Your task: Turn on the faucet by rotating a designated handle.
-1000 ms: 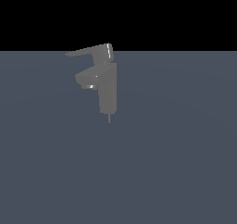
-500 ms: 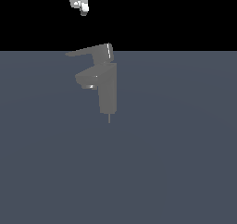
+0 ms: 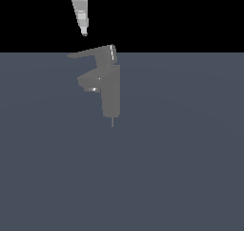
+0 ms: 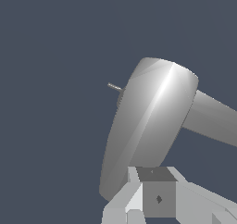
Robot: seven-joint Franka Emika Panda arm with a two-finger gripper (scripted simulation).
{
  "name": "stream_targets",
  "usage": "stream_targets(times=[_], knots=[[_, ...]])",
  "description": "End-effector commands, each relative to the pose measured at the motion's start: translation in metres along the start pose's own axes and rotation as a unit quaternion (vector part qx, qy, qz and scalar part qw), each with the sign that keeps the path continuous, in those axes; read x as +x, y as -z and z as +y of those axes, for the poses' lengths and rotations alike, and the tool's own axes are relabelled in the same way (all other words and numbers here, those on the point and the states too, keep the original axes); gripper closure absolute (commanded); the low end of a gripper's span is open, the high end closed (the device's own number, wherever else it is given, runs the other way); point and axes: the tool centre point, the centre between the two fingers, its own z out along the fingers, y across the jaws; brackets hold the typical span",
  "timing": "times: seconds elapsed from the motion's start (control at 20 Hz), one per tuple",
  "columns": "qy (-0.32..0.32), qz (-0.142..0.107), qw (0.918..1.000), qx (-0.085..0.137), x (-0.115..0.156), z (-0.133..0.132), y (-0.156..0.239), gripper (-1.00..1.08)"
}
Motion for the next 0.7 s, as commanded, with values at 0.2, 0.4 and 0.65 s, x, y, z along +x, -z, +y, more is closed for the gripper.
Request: stream_targets(times=[0.2,0.4,0.65], knots=[[-0.072,-0.019,0.9972,-0.007,-0.010,-0.030,-0.028,1.08],[-0.110,-0.030,0.9934,-0.012,-0.015,-0.045,-0.044,1.08],[-0.147,-0.040,0.9882,-0.018,-0.020,-0.058,-0.059,1.08]])
